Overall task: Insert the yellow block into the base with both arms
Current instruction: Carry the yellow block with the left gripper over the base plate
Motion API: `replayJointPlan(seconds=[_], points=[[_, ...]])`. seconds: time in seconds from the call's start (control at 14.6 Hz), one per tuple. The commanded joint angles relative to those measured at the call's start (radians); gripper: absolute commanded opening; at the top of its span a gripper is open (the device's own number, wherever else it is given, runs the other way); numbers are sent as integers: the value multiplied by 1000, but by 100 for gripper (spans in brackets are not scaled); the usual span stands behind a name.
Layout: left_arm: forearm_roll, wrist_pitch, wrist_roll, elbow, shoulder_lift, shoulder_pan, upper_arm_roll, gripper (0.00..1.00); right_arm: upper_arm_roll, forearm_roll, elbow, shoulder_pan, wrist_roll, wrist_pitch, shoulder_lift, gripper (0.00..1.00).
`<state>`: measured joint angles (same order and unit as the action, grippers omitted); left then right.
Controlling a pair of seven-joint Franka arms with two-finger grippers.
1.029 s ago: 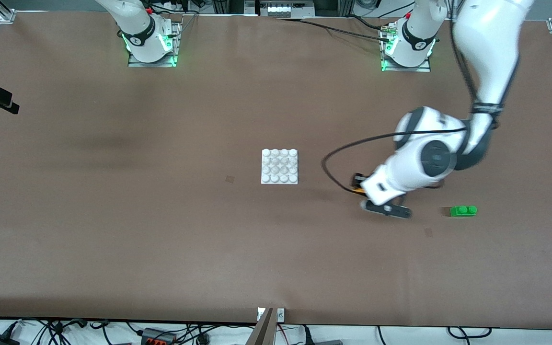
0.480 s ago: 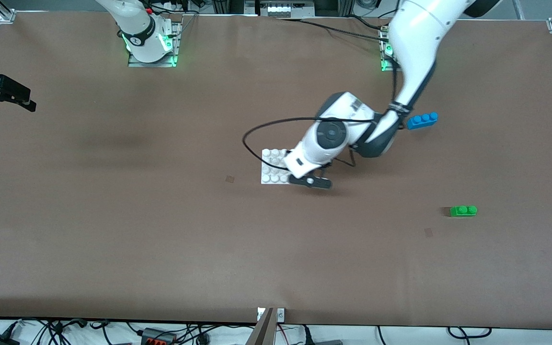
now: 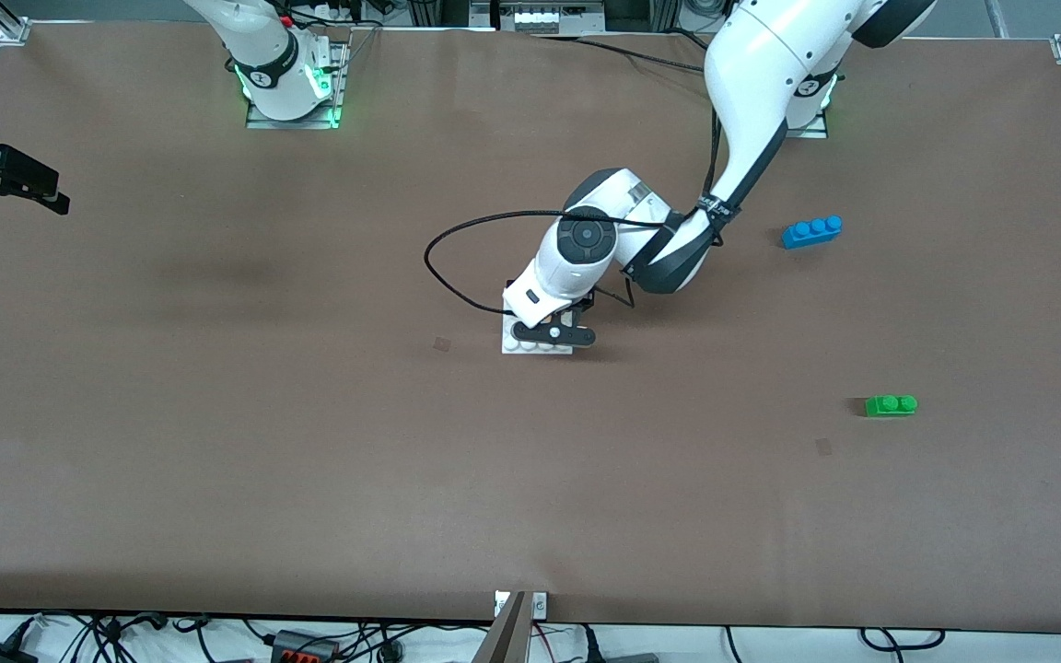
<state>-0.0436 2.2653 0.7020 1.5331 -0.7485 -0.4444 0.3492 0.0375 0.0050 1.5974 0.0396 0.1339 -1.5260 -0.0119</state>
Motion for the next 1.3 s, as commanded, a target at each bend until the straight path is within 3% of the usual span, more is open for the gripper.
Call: replayJointPlan(seconds=[0.0, 1.23], points=[[-57, -4, 37, -25, -15, -31, -16, 41, -13, 15, 10, 20, 9, 12, -6, 100], [-94, 7, 71, -18, -51, -45, -27, 41, -13, 15, 9, 14, 1, 12, -5, 100]])
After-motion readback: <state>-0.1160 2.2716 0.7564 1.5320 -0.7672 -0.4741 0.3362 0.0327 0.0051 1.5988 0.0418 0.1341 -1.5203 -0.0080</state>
